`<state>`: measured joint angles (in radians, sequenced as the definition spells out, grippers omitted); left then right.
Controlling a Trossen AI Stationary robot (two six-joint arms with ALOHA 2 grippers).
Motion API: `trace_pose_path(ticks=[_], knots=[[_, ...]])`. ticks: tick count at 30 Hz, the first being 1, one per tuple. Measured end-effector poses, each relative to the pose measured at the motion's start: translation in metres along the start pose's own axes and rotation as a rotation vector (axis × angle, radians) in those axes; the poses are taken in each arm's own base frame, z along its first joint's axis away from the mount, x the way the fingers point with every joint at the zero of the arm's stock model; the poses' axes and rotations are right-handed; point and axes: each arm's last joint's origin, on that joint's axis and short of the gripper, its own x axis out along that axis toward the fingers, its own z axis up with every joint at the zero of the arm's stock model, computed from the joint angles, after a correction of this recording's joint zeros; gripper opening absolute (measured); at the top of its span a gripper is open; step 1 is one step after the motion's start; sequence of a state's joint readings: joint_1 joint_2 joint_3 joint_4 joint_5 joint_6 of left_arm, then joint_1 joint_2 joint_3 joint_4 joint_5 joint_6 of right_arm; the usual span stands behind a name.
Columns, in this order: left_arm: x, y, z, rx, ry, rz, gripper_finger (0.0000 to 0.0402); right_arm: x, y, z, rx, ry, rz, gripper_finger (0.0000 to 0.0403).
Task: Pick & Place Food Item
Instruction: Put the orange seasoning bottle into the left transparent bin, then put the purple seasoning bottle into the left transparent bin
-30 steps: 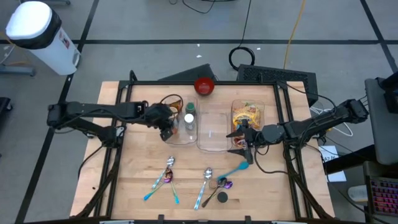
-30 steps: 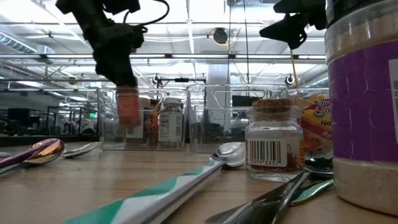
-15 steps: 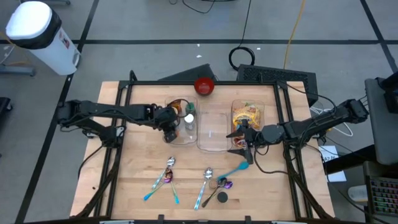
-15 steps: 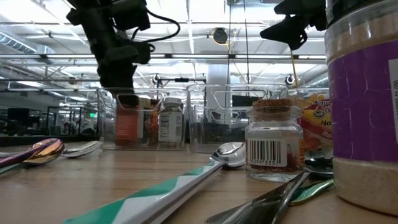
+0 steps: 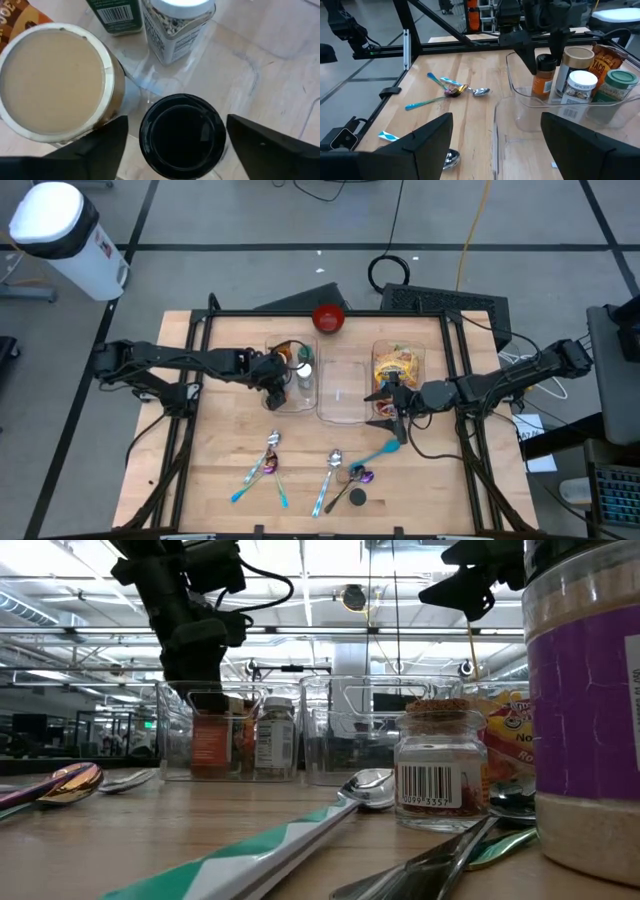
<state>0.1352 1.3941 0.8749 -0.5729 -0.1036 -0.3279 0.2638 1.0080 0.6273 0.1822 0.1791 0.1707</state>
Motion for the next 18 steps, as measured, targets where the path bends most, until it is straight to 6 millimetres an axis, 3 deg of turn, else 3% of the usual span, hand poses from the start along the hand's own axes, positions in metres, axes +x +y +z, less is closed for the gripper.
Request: trace_pose_path(ticks=[7,13,18], knots=[[-0.020,-0.001,0.007,-0.002,-0.030,-0.056,0.0391,0.000,0.000,0.000,0.000,0.002,0.000,0.0293],[-0.067,-0.002,0.015,0.028,-0.190,-0.137,0.0390,0.000,0.002,0.000,0.032,0.011,0.062,0.0293],[-0.103,0.001,0.008,0.025,-0.340,-0.185,0.0390,-0.006,0.006,0.003,0.065,0.007,0.173,0.0293]])
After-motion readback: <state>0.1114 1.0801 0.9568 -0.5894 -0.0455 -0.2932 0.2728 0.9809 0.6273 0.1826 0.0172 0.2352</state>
